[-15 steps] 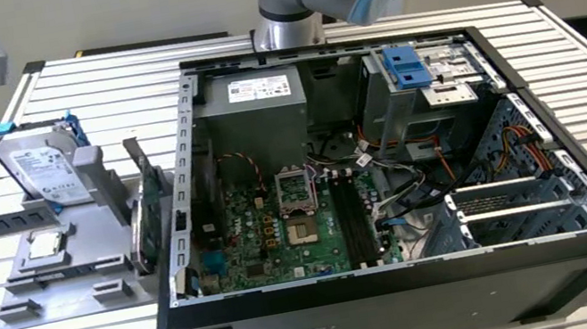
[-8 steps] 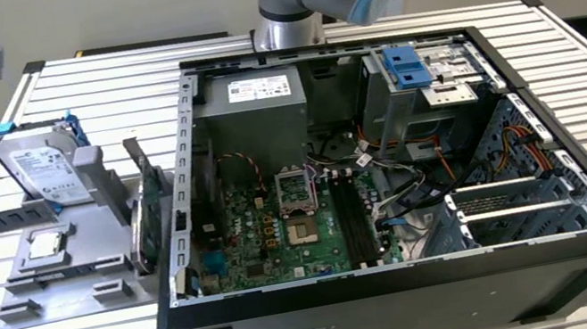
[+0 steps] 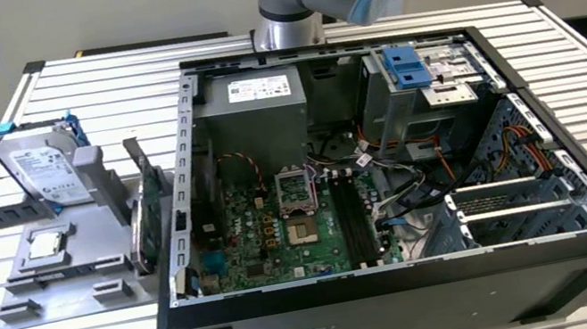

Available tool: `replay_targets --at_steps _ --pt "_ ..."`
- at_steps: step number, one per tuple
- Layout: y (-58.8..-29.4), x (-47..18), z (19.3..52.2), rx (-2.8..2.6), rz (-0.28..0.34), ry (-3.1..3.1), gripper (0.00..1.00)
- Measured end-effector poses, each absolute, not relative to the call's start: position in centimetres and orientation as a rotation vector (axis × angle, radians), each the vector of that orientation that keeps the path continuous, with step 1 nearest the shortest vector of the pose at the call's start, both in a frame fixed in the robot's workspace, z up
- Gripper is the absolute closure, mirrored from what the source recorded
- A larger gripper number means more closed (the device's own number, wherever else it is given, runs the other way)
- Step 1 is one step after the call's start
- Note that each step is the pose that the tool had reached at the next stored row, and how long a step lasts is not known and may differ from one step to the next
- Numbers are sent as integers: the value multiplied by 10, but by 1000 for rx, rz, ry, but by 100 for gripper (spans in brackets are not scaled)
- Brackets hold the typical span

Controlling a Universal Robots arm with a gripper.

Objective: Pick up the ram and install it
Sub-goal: 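Pick up the ram and move it above insertion slot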

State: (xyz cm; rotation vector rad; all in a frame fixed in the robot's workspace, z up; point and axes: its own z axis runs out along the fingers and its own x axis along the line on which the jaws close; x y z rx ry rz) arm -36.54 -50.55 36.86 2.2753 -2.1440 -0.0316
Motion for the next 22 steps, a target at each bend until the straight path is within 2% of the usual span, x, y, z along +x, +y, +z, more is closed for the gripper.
replay_targets --at_steps 22 --pt "-505 -365 384 2275 -32 -2145 100"
